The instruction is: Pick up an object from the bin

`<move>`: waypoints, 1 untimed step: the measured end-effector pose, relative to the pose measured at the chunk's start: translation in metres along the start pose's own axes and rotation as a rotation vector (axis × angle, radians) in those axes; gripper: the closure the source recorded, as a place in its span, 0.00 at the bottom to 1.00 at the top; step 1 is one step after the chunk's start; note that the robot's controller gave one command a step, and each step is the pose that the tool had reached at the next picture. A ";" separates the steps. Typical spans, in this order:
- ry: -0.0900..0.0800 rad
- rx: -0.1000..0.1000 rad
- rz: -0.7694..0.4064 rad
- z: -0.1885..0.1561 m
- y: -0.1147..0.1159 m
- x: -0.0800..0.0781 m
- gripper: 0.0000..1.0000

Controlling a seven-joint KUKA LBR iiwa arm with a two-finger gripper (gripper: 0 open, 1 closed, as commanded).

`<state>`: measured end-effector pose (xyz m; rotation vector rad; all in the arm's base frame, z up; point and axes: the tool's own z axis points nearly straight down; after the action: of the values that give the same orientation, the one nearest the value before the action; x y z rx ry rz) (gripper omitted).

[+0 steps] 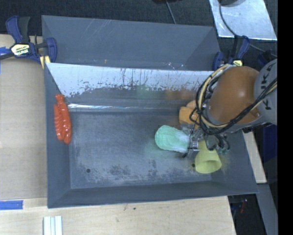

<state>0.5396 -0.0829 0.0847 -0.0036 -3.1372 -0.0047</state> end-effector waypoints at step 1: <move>-0.008 0.001 0.000 -0.039 0.000 -0.002 1.00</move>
Offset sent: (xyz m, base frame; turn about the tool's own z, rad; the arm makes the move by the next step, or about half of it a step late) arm 0.0013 -0.0004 0.0691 0.0004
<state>0.5420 -0.0834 0.1240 -0.0043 -3.1453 -0.0025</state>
